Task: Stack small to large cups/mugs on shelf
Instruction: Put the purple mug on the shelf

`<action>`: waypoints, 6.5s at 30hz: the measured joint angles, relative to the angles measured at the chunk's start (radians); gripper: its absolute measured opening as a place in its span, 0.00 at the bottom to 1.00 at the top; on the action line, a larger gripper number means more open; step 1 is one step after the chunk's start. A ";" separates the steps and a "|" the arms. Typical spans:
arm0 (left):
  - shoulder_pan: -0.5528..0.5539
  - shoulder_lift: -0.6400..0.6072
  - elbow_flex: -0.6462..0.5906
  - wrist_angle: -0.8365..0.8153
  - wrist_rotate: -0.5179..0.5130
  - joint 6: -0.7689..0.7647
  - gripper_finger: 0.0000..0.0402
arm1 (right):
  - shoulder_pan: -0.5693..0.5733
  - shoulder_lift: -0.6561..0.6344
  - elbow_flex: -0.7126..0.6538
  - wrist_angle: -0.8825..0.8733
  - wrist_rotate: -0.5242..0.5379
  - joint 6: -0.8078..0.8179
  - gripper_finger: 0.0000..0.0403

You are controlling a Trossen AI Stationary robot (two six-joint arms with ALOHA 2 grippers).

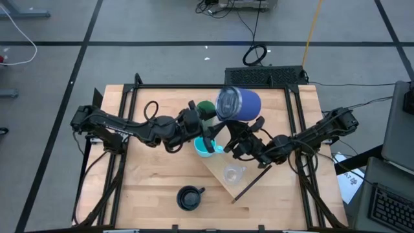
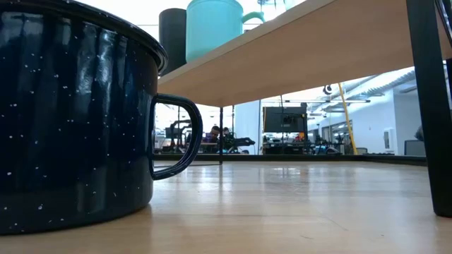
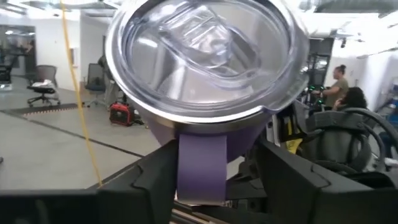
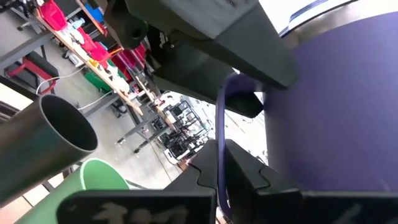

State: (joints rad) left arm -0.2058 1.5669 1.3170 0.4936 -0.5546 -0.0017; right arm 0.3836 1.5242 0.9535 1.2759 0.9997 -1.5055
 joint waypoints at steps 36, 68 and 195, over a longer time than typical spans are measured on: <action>-0.218 -0.308 0.001 -0.777 -0.107 0.073 0.60 | 0.227 -0.324 -0.005 -0.599 -0.016 0.614 0.00; -0.328 -0.352 0.000 -1.023 -0.258 0.056 0.47 | -0.368 -0.703 -0.504 -0.529 -1.247 1.531 0.00; -0.298 -0.350 0.000 -1.035 -0.256 0.050 0.45 | -0.751 -0.140 -0.583 0.066 -2.052 1.972 0.10</action>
State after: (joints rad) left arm -0.5041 1.2171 1.3167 -0.5419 -0.8104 0.0478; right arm -0.3676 1.3838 0.3710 1.3415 -1.0519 0.4667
